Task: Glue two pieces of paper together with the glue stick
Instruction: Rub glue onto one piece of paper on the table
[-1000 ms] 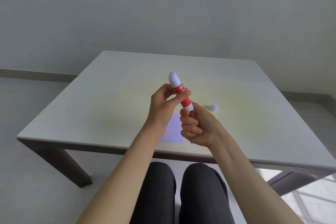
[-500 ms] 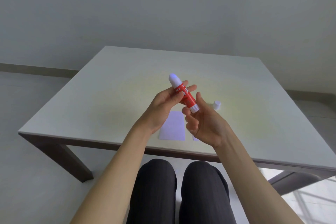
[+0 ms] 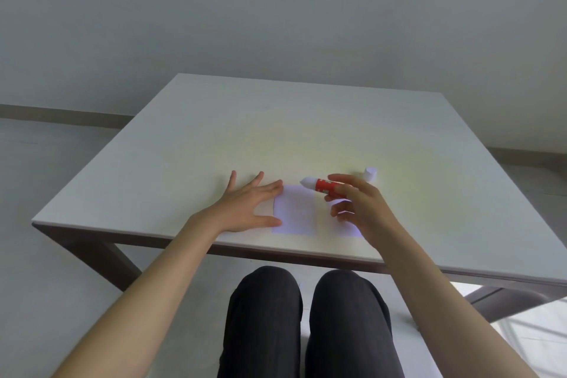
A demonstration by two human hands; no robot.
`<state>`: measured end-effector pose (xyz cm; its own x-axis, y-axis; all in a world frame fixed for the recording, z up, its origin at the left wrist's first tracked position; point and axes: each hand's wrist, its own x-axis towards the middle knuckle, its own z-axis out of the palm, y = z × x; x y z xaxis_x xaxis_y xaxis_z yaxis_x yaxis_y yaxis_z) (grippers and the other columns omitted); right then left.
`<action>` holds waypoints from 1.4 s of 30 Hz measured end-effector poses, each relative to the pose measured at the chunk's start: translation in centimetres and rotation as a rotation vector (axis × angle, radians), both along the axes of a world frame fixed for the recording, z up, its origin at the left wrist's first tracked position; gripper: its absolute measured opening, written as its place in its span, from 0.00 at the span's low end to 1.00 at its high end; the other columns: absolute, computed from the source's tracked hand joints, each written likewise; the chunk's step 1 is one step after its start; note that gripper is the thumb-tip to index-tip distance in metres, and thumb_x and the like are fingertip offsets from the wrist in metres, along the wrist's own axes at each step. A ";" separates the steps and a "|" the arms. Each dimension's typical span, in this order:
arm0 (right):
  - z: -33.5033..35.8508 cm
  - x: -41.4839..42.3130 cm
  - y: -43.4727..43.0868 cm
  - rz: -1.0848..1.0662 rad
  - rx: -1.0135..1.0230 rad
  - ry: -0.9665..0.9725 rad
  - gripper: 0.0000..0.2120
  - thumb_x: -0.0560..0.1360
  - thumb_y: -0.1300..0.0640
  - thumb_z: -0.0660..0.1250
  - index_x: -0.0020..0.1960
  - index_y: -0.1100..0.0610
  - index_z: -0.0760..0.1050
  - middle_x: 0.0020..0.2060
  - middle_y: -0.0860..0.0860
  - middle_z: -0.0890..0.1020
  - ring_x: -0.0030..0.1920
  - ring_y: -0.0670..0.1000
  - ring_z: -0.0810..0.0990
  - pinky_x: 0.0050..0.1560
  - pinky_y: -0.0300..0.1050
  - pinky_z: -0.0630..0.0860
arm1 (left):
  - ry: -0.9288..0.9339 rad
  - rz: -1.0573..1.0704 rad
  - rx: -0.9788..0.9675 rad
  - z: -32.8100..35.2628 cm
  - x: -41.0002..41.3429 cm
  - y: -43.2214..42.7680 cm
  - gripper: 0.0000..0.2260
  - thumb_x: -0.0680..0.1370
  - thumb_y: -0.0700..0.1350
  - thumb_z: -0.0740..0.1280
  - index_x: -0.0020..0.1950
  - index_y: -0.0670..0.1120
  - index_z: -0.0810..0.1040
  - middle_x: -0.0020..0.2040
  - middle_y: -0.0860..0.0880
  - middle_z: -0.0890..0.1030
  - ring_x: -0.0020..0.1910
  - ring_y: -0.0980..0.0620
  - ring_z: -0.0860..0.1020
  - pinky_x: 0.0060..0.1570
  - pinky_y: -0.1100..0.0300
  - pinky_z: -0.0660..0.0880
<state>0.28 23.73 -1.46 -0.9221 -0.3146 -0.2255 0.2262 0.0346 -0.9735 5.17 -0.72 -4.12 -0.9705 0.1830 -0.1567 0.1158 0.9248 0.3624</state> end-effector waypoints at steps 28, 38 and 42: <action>0.1 0.7 -3.1 0.134 0.688 0.727 0.14 0.74 0.63 0.64 0.58 0.55 0.80 0.43 0.55 0.84 0.42 0.55 0.80 0.38 0.31 0.64 | -0.013 0.000 0.094 -1.2 -1.3 -0.9 0.39 0.70 0.65 0.66 0.76 0.58 0.54 0.76 0.65 0.53 0.77 0.57 0.41 0.70 0.42 0.29; 0.8 0.0 -1.2 0.179 0.723 0.608 0.14 0.76 0.61 0.64 0.60 0.57 0.78 0.46 0.57 0.85 0.46 0.57 0.82 0.47 0.35 0.71 | -0.016 -0.014 0.036 -1.3 -1.5 -1.3 0.39 0.69 0.67 0.64 0.76 0.59 0.53 0.76 0.66 0.51 0.77 0.57 0.41 0.70 0.41 0.29; 0.4 1.5 -1.1 0.151 0.690 0.714 0.12 0.75 0.62 0.64 0.57 0.56 0.80 0.45 0.55 0.85 0.44 0.53 0.82 0.44 0.33 0.71 | -0.020 -0.023 -0.006 -1.2 -1.5 -1.2 0.43 0.65 0.72 0.62 0.76 0.59 0.52 0.76 0.67 0.50 0.77 0.57 0.42 0.70 0.40 0.29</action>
